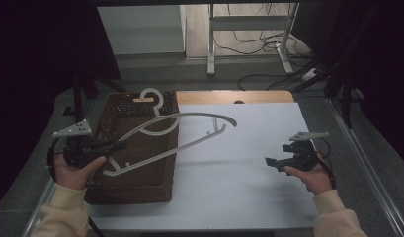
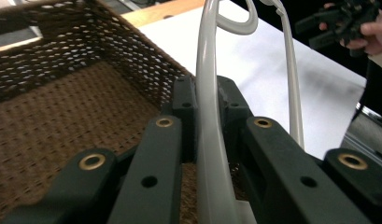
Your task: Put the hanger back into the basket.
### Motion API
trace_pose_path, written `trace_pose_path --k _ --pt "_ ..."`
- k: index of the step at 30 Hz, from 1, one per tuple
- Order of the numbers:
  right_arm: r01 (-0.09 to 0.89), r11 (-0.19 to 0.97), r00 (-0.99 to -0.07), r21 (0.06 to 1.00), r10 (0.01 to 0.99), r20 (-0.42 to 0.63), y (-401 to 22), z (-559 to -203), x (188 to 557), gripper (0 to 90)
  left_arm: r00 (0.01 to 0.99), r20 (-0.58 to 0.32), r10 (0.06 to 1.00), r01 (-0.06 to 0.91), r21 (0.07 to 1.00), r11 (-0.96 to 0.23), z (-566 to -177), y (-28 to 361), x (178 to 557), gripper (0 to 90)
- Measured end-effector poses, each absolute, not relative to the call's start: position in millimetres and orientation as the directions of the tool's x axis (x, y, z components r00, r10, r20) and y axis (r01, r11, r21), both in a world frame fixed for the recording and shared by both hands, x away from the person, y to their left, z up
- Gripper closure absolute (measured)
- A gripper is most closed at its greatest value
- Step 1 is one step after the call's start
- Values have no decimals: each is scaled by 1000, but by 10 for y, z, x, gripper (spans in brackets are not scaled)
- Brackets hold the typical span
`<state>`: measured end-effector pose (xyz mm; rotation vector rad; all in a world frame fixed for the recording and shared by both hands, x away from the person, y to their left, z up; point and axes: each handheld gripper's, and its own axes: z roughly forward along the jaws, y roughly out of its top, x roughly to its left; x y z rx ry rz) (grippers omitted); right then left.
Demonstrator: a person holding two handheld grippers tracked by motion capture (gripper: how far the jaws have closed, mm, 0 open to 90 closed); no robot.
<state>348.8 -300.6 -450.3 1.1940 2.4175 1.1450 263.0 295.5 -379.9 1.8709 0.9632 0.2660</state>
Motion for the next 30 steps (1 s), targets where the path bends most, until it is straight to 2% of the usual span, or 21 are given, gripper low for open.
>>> trace_pose_path --k 13,30 --pt "589 415 -657 693 746 111 -2962 -4574 3489 68 574 -223 788 512 849 -132 -3843 3303 2577 807" --pt "588 418 -663 693 739 116 -2946 -4587 3481 66 515 -241 823 509 858 -67 -3876 3470 2536 807"
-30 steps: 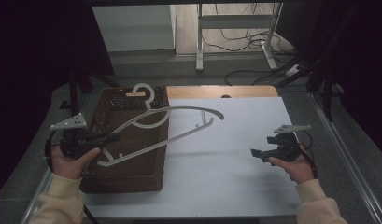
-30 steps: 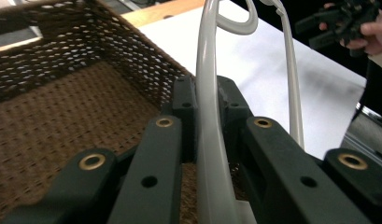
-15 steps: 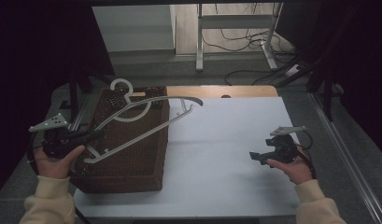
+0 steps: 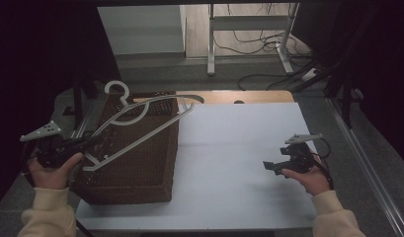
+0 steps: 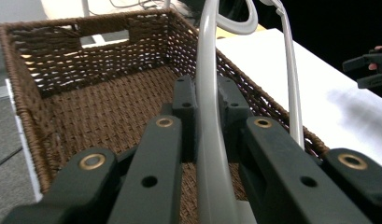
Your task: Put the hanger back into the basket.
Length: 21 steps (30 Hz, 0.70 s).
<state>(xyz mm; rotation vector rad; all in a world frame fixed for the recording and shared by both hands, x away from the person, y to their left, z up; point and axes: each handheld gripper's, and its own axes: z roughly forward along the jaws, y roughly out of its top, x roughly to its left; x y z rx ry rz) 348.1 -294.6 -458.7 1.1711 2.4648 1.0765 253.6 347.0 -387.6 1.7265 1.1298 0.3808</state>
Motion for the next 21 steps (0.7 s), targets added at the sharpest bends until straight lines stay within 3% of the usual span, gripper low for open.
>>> trace_pose_path --k 21 --pt "580 424 -675 695 728 119 -2923 -4580 3471 69 413 -264 872 506 862 21 -3951 3720 2469 806"
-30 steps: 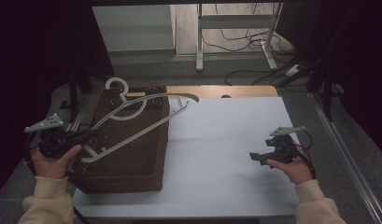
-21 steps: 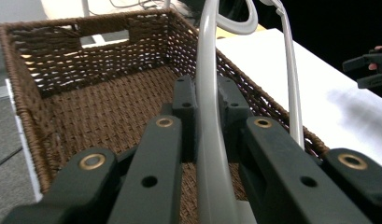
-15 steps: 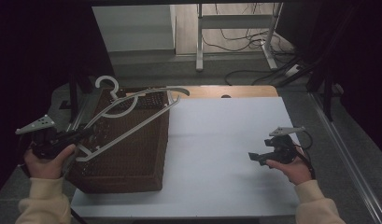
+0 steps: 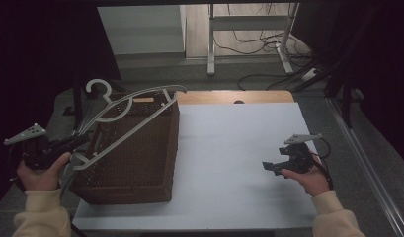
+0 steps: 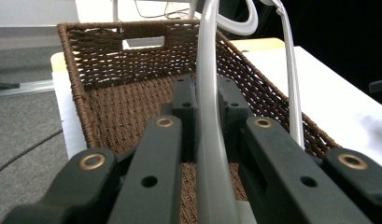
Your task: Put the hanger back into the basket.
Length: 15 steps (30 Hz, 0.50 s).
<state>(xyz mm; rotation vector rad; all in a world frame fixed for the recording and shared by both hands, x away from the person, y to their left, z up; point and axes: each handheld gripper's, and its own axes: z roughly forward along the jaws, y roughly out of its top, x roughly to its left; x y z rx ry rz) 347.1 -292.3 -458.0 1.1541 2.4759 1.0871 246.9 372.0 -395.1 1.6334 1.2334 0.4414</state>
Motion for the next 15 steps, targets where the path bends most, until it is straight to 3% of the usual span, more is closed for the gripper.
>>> trace_pose_path --k 15 --pt "582 442 -682 683 723 112 -2914 -4599 3474 69 346 -265 900 540 841 40 -4066 3702 2510 806"
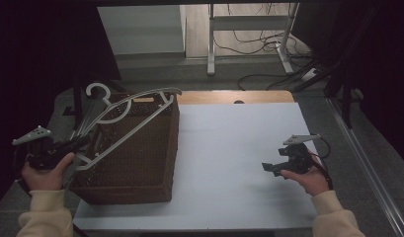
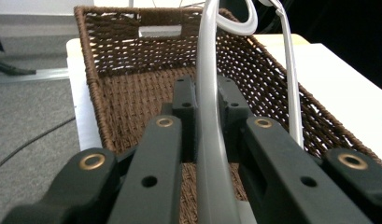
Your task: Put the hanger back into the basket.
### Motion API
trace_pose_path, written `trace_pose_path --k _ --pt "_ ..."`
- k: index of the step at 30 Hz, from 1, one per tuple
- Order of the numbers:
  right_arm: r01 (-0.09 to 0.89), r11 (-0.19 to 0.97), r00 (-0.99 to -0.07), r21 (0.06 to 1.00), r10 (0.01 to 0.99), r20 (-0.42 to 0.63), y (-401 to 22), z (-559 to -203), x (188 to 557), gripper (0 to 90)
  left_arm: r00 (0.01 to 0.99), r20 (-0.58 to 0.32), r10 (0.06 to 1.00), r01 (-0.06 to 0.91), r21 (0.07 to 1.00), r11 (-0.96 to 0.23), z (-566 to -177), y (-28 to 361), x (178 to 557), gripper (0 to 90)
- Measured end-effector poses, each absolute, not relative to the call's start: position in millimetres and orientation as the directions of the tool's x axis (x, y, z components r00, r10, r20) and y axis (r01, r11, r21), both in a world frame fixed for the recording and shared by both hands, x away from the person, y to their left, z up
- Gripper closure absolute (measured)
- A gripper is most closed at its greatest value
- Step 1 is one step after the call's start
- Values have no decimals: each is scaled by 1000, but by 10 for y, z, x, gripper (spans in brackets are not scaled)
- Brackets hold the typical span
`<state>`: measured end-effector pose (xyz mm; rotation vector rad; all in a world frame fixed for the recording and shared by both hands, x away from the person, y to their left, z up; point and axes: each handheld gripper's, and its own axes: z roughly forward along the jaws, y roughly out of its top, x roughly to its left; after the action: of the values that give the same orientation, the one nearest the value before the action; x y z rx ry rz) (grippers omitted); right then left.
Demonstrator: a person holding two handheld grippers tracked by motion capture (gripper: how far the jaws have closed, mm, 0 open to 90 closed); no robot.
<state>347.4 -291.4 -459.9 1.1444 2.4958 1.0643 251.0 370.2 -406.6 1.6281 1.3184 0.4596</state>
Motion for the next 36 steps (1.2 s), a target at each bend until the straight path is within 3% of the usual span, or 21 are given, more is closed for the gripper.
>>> trace_pose_path --k 10,35,36 --pt "583 453 -685 674 720 110 -2906 -4615 3477 69 282 -282 917 561 824 81 -4168 3711 2544 806" --pt "588 460 -690 665 715 115 -2895 -4631 3475 69 234 -306 923 591 798 115 -4310 3710 2595 801" --pt "587 462 -691 665 714 114 -2898 -4634 3478 69 276 -323 905 615 783 92 -4332 3698 2636 722"
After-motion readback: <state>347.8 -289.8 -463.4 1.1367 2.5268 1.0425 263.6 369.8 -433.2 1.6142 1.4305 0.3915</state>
